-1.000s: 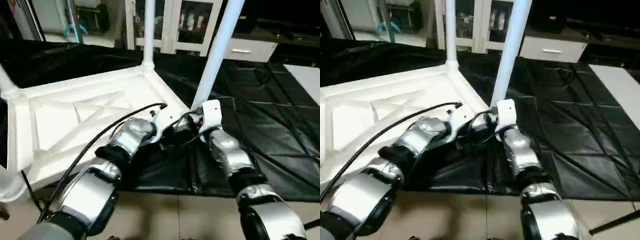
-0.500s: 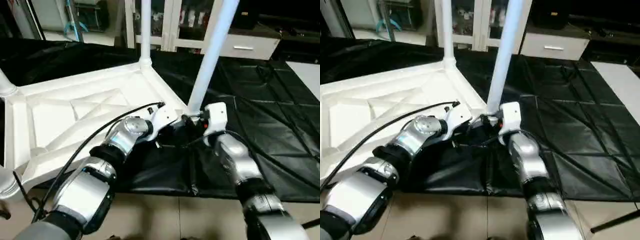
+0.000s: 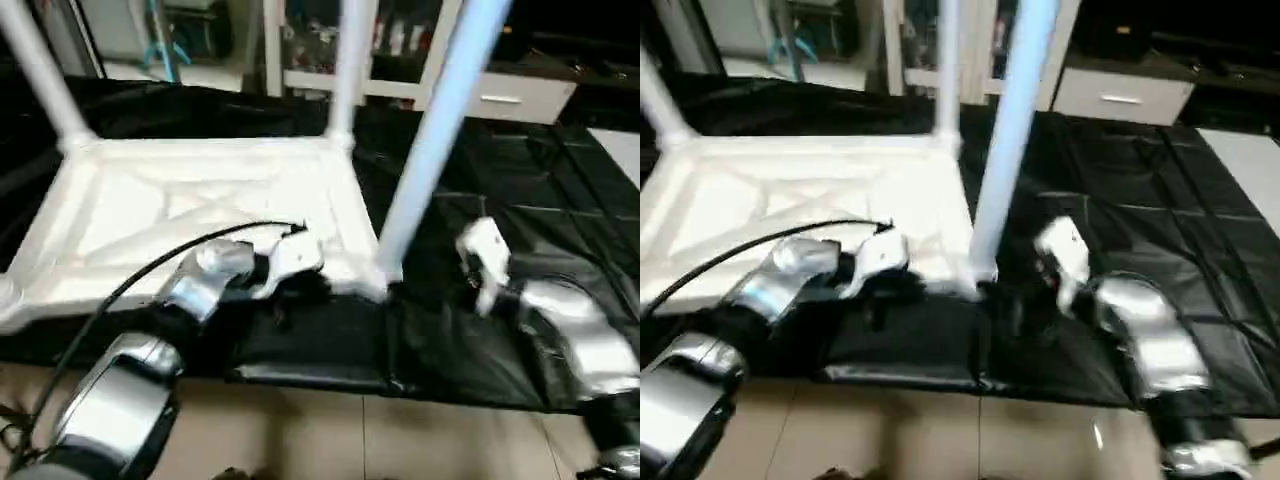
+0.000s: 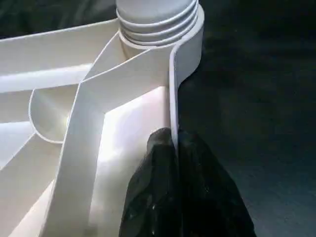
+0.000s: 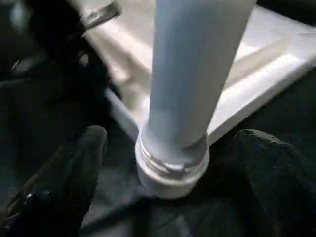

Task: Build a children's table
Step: Rotate leg to tighten

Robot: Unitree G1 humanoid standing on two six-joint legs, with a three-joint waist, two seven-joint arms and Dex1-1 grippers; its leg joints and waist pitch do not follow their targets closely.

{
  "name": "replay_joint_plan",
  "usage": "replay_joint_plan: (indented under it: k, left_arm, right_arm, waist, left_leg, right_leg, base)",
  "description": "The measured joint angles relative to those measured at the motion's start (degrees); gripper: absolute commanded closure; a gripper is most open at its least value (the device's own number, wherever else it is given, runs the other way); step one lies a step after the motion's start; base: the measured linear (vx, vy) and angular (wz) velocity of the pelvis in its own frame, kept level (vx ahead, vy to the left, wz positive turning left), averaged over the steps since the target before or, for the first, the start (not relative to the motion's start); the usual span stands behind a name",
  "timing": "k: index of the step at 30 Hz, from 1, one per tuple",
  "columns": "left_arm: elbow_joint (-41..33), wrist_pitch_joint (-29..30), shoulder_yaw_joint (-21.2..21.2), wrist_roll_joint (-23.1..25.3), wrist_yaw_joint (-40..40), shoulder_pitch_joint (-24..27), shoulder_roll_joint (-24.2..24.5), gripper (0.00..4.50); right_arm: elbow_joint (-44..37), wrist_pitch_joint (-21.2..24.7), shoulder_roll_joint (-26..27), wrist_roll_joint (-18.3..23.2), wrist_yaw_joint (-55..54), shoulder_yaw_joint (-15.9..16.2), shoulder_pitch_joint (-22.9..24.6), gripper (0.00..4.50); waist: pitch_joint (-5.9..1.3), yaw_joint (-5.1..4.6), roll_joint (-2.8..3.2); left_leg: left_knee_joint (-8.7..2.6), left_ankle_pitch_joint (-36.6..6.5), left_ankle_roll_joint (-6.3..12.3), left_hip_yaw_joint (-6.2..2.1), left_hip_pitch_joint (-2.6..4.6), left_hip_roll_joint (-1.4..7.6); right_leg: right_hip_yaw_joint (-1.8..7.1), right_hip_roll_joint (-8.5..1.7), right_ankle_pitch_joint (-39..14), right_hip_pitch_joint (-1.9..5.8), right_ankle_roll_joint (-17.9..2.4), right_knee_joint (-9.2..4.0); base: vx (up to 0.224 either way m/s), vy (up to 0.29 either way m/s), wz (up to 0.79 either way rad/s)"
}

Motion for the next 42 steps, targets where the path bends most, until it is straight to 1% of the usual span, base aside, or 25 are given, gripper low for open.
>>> replay_joint_plan:
  k: [3,5,8,10,13,16,17,18,22,23,24,28,30,31,32,37,42]
  left_arm:
    - [-3.34,0.03,-0.01,-1.06,-4.31,2.02,1.77,4.50]
    - [-4.67,0.02,-0.12,-1.82,-6.83,2.86,2.63,4.50]
    - [-5.93,0.21,-0.44,-2.16,-8.28,3.43,2.79,4.50]
    - [-6.91,0.80,-0.62,-2.24,-9.18,3.80,2.74,4.50]
    - [-8.65,1.94,-1.15,-2.28,-9.94,4.25,2.53,4.50]
    - [-9.03,2.23,-1.38,-2.25,-10.02,4.29,2.49,4.50]
    - [-9.11,2.42,-1.39,-2.25,-10.06,4.30,2.57,4.50]
    - [-9.30,2.61,-1.40,-2.25,-10.06,4.33,2.57,4.50]
    - [-10.32,3.61,-1.49,-2.09,-10.12,4.53,3.13,4.50]
    - [-10.73,3.86,-1.59,-2.05,-10.16,4.62,3.23,4.50]
    - [-10.94,4.04,-1.66,-2.04,-10.31,4.65,3.38,4.50]
    - [-11.23,4.16,-1.78,-2.04,-10.56,4.71,3.62,4.50]
    - [-11.23,4.17,-1.81,-2.04,-10.56,4.71,3.65,4.50]
    - [-11.23,4.17,-1.86,-2.04,-10.59,4.71,3.65,4.50]
    - [-11.23,4.16,-1.90,-2.05,-10.64,4.71,3.64,4.50]
    - [-11.24,4.16,-1.96,-2.05,-11.11,4.71,3.64,4.50]
    - [-11.24,4.19,-2.01,-2.03,-11.22,4.70,3.63,4.50]
  right_arm:
    - [-0.30,1.68,-3.36,-0.16,3.03,1.12,0.43,0.08]
    - [-0.27,1.94,-4.19,-1.45,3.07,1.47,0.41,0.08]
    - [-0.27,2.62,-3.50,-2.22,3.01,2.39,0.35,0.08]
    - [-0.09,2.63,-2.73,-2.34,3.59,3.58,0.23,0.08]
    - [1.30,2.68,-1.10,-1.97,6.32,5.28,-1.24,0.08]
    - [3.36,2.57,-0.34,-1.48,8.94,6.02,-3.18,0.08]
    - [4.63,2.39,-0.03,-1.53,9.59,6.25,-4.01,0.22]
    - [5.78,2.24,0.19,-1.68,10.09,6.34,-4.72,0.22]
    - [10.93,0.23,0.89,-2.50,11.49,7.15,-7.82,0.63]
    - [11.31,-0.09,0.89,-2.56,11.87,7.46,-8.09,0.73]
    - [11.62,-0.37,0.93,-2.67,12.40,7.65,-8.32,0.73]
    - [12.47,-1.09,0.95,-3.02,13.95,8.26,-9.03,1.19]
    - [13.33,-1.20,1.17,-3.14,14.91,8.34,-9.52,1.27]
    - [13.87,-1.24,1.35,-3.14,15.66,8.34,-9.65,1.48]
    - [14.14,-1.24,1.47,-3.13,16.14,8.34,-9.65,1.48]
    - [15.31,-1.42,1.56,-2.73,17.07,8.31,-9.81,1.85]
    - [16.14,-2.13,1.64,-2.25,17.44,8.31,-9.87,1.91]
  waist:
    - [-0.01,0.13,0.01]
    - [-0.01,0.16,0.01]
    - [-0.01,0.48,0.00]
    - [-0.01,0.76,0.00]
    - [0.00,1.32,-0.04]
    - [-0.01,1.49,-0.06]
    - [-0.03,1.47,-0.09]
    - [-0.03,1.48,-0.09]
    - [-0.02,1.51,-0.10]
    - [-0.03,1.51,-0.09]
    - [-0.03,1.48,-0.09]
    - [-0.03,1.35,-0.09]
    - [-0.03,1.34,-0.09]
    - [-0.03,1.35,-0.10]
    - [-0.03,1.37,-0.09]
    - [-0.03,1.40,-0.09]
    - [-0.03,1.39,-0.09]
  left_leg:
    - [-0.01,0.00,0.00,0.02,0.03,0.00]
    - [-0.02,0.00,-0.01,0.01,0.05,0.01]
    - [-0.02,0.00,-0.01,0.01,0.06,0.01]
    - [-0.02,0.00,-0.01,0.02,0.05,0.01]
    - [0.00,0.00,-0.01,0.05,0.00,0.00]
    - [0.03,0.00,0.00,0.08,0.00,0.00]
    - [0.04,0.00,0.00,0.08,0.00,0.00]
    - [0.04,0.00,0.00,0.08,-0.02,0.01]
    - [0.06,0.00,0.00,0.09,-0.02,0.02]
    - [0.06,0.00,0.00,0.09,-0.02,0.02]
    - [0.06,0.00,0.00,0.09,-0.03,0.02]
    - [0.06,0.00,0.00,0.11,-0.02,0.03]
    - [0.07,0.00,0.00,0.11,-0.01,0.03]
    - [0.07,0.00,0.00,0.11,-0.01,0.03]
    - [0.08,0.00,0.00,0.11,-0.01,0.03]
    - [0.08,0.00,0.00,0.11,0.01,0.03]
    - [0.09,0.00,0.01,0.11,0.02,0.03]
  right_leg:
    - [0.02,-0.01,0.00,0.01,0.00,0.01]
    - [-0.01,0.00,-0.01,0.01,0.02,0.05]
    - [-0.01,0.00,-0.01,0.00,0.03,0.08]
    - [0.01,-0.01,-0.02,0.01,0.03,0.07]
    - [0.00,-0.04,-0.02,0.00,0.02,0.07]
    - [0.01,-0.05,-0.02,0.01,0.01,0.07]
    - [0.01,-0.05,-0.02,0.00,0.01,0.07]
    - [0.00,-0.05,-0.02,0.00,0.01,0.09]
    - [-0.02,-0.05,-0.02,-0.03,0.01,0.13]
    - [-0.03,-0.05,-0.02,-0.03,0.01,0.13]
    - [-0.02,-0.05,-0.02,-0.04,0.01,0.13]
    - [-0.02,-0.04,-0.03,-0.03,0.00,0.14]
    - [-0.02,-0.04,-0.02,-0.03,0.00,0.15]
    - [-0.02,-0.04,-0.03,-0.02,0.00,0.16]
    - [-0.02,-0.04,-0.02,-0.02,0.00,0.16]
    - [-0.02,-0.04,-0.03,-0.01,-0.01,0.17]
    - [-0.02,-0.04,-0.02,0.00,-0.01,0.18]
  base:
    - [0.000,0.000,0.00]
    - [0.000,0.000,0.00]
    - [0.000,0.000,0.00]
    - [0.000,0.000,0.00]
    - [0.000,0.000,0.00]
    - [0.000,0.000,0.00]
    - [0.000,0.000,0.00]
    - [0.000,0.000,0.00]
    - [0.000,0.000,0.00]
    - [0.000,0.000,0.00]
    - [0.000,0.000,0.00]
    - [0.000,0.000,0.00]
    - [0.000,0.000,0.00]
    - [0.000,0.000,0.00]
    - [0.000,0.000,0.00]
    - [0.000,0.000,0.00]
    - [0.000,0.000,0.00]
